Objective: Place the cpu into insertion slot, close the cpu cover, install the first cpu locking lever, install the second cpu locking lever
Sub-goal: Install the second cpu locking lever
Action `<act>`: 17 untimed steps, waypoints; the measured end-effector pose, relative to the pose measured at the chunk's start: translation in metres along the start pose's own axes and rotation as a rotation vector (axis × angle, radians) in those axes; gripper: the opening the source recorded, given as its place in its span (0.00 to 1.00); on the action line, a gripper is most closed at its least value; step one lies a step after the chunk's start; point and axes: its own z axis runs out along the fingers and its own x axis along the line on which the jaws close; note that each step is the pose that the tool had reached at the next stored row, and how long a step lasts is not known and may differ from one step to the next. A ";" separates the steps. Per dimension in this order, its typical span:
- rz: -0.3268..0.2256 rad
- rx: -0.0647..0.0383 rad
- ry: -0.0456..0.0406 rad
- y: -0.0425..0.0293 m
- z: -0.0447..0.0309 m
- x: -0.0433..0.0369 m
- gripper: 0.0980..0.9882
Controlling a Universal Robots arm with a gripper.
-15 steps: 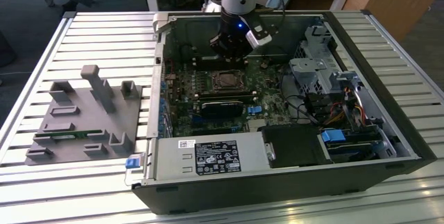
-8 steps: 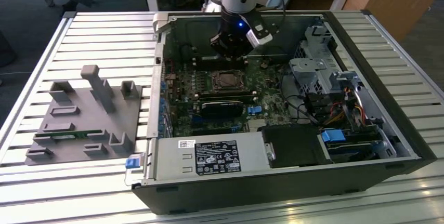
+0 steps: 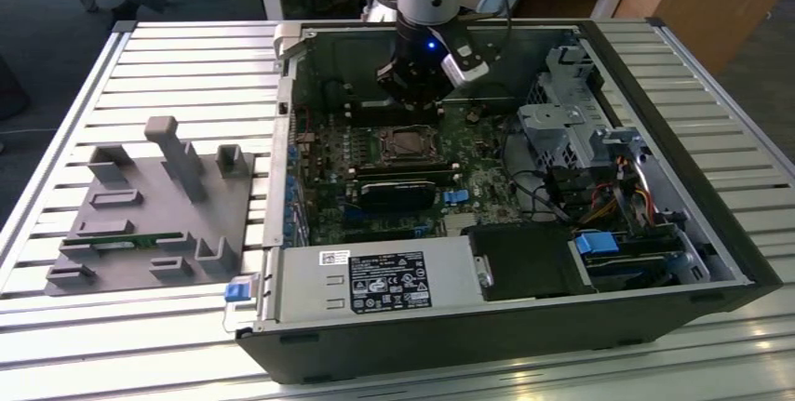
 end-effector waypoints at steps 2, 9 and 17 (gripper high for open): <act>0.000 0.000 0.0000 -0.0005 0.0000 0.0000 0.01; 0.000 0.000 0.0000 -0.0030 0.0000 0.0000 0.01; 0.000 0.000 0.0000 -0.0084 0.0002 0.0002 0.01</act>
